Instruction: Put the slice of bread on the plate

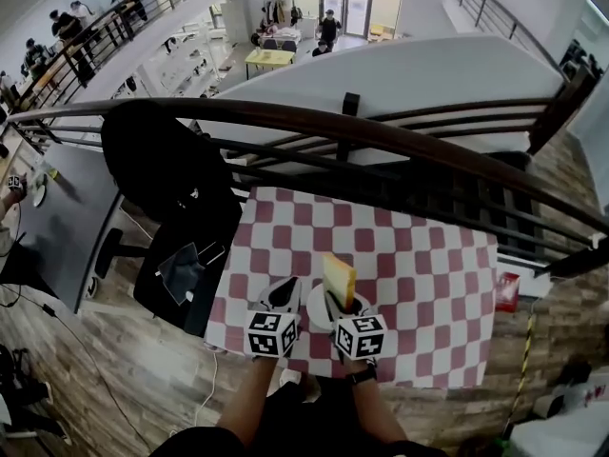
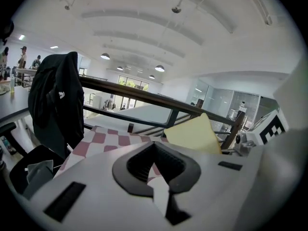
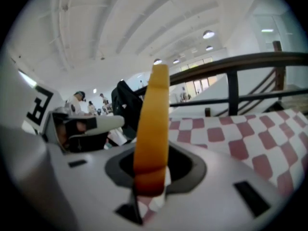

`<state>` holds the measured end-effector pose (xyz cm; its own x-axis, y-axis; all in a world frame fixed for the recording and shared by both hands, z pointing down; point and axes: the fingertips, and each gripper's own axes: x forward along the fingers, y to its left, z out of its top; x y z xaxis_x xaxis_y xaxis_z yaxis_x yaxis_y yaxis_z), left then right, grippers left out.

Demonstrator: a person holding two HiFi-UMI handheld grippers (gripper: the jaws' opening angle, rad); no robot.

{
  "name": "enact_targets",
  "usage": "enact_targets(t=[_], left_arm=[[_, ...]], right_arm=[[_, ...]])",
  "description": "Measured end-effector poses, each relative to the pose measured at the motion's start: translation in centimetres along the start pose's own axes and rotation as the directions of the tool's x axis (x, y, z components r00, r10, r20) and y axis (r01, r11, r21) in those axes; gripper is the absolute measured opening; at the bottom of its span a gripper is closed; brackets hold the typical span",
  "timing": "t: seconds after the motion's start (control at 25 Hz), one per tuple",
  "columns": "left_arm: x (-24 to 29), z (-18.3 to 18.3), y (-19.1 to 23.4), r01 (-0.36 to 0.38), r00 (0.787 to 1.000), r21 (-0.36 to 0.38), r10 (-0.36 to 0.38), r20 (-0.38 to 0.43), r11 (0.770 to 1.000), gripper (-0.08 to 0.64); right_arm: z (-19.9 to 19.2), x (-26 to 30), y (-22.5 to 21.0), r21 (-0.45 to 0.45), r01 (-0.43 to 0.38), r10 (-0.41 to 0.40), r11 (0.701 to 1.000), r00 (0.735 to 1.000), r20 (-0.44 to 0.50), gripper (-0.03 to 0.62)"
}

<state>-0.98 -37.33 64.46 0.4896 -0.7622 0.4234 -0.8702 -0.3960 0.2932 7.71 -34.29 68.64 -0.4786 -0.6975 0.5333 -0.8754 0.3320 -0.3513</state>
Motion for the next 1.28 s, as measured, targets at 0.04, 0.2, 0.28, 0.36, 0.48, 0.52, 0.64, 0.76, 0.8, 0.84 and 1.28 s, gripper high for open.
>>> enact_targets(t=[0.04, 0.2, 0.28, 0.36, 0.48, 0.52, 0.64, 0.76, 0.8, 0.84, 1.28], left_arm=[[0.0, -0.7, 0.2, -0.004, 1.0, -0.008, 0.004, -0.013, 1.0, 0.018], [-0.5, -3.7, 0.7, -0.02, 0.997, -0.036, 0.018, -0.072, 0.999, 0.018], [-0.8, -5.1, 0.9, -0.028, 0.995, -0.046, 0.023, -0.101, 0.999, 0.018], [-1.0, -6.0, 1.2, -0.036, 0.993, -0.053, 0.029, -0.117, 0.998, 0.018], [-1.5, -6.8, 2.2, -0.062, 0.99, -0.07, 0.053, -0.13, 0.996, 0.018], [-1.8, -7.0, 2.6, -0.074, 0.989, -0.078, 0.063, -0.133, 0.994, 0.018], [-2.4, -7.4, 3.7, -0.106, 0.986, -0.098, 0.092, -0.137, 0.99, 0.018], [-2.8, -7.6, 4.2, -0.125, 0.984, -0.111, 0.109, -0.139, 0.986, 0.018], [-2.9, -7.7, 4.3, -0.131, 0.984, -0.119, 0.114, -0.14, 0.984, 0.018], [-3.1, -7.8, 4.4, -0.136, 0.983, -0.127, 0.118, -0.14, 0.983, 0.018], [-2.2, -6.9, 2.6, -0.102, 0.987, -0.117, 0.086, -0.134, 0.988, 0.018]], right_arm=[[-1.0, 0.3, -0.3, 0.01, 0.003, -0.003, 1.0, 0.999, -0.032, 0.109], [-5.7, 1.5, -1.4, 0.047, 0.023, -0.014, 0.999, 0.984, -0.176, 0.109], [-7.8, 2.2, -1.6, 0.083, 0.014, 0.006, 0.996, 0.971, -0.239, 0.109], [-9.3, 2.8, -1.7, 0.12, 0.008, 0.028, 0.993, 0.955, -0.294, 0.109], [-11.3, 3.6, -0.9, 0.179, -0.012, 0.08, 0.984, 0.923, -0.377, 0.109], [-12.0, 3.8, -0.4, 0.204, -0.023, 0.105, 0.979, 0.909, -0.403, 0.109], [-14.0, 4.4, 0.4, 0.263, -0.026, 0.15, 0.964, 0.873, -0.464, 0.109], [-14.9, 4.5, -0.1, 0.273, -0.001, 0.14, 0.962, 0.86, -0.491, 0.109], [-15.2, 4.5, -0.4, 0.268, 0.014, 0.127, 0.963, 0.856, -0.502, 0.109], [-15.4, 4.5, -0.8, 0.255, 0.035, 0.105, 0.966, 0.852, -0.514, 0.109], [-13.9, 3.4, -6.2, -0.055, 0.215, -0.212, 0.975, 0.83, -0.516, 0.442]])
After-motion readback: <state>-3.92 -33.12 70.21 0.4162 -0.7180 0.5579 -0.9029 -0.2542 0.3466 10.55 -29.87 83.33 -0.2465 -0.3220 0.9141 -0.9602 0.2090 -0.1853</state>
